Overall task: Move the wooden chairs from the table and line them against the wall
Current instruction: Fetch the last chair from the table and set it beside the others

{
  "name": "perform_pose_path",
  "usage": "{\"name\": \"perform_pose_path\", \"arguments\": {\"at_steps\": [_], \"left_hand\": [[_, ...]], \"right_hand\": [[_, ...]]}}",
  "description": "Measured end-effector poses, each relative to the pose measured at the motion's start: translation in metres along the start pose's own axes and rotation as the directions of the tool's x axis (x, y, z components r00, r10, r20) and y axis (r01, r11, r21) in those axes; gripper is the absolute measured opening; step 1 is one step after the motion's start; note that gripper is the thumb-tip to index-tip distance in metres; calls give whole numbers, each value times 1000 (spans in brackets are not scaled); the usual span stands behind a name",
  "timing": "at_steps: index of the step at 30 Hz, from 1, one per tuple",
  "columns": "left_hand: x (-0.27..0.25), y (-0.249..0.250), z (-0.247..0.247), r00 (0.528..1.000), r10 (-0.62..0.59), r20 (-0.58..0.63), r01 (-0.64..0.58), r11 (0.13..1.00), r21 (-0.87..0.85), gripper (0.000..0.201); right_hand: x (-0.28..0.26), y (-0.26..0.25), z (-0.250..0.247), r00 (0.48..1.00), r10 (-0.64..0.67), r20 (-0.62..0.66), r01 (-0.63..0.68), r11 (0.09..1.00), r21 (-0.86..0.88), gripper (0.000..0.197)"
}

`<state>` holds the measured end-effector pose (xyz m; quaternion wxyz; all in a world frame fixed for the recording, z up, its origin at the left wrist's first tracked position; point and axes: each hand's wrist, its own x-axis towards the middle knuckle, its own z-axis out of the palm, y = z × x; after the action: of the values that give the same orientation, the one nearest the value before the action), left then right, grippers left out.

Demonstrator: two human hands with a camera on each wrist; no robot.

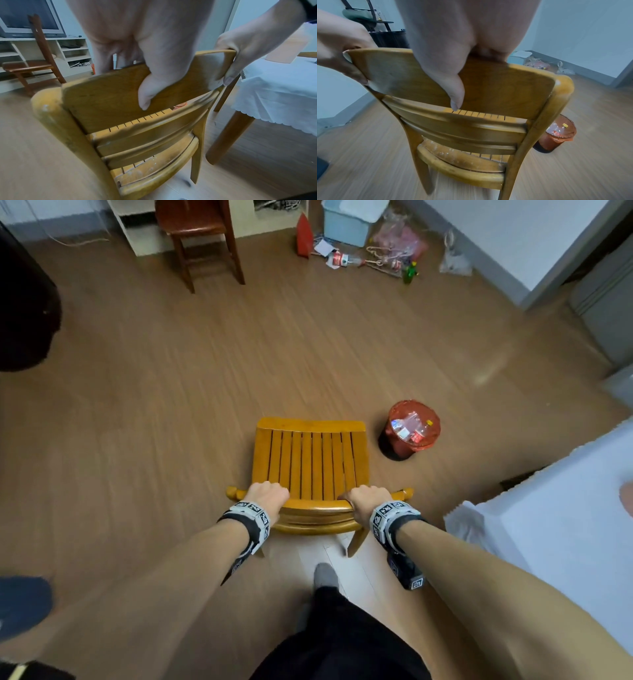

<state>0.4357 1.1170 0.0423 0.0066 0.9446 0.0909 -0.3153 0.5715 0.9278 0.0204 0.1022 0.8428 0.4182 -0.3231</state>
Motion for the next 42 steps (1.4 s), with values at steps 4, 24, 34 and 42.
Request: {"name": "perform_pose_path", "arguments": {"at_steps": [4,24,34,42], "left_hand": [[58,-39,-47,999,37,27,-39,997,64,27],[384,-243,-308,934,336,-122,-312,933,182,43],[546,-307,-445,802,580,-144,-507,787,352,47],[624,-307,-524,755,652,-67,-571,704,423,46]], "right_hand": [[54,13,-47,999,34,21,-34,999,20,34],[322,95,-323,916,399,-33,-385,901,198,18],[415,130,-440,739,667,-92,-584,703,407,8],[464,162,-478,675,736,-48,-599,585,546,21]]}}
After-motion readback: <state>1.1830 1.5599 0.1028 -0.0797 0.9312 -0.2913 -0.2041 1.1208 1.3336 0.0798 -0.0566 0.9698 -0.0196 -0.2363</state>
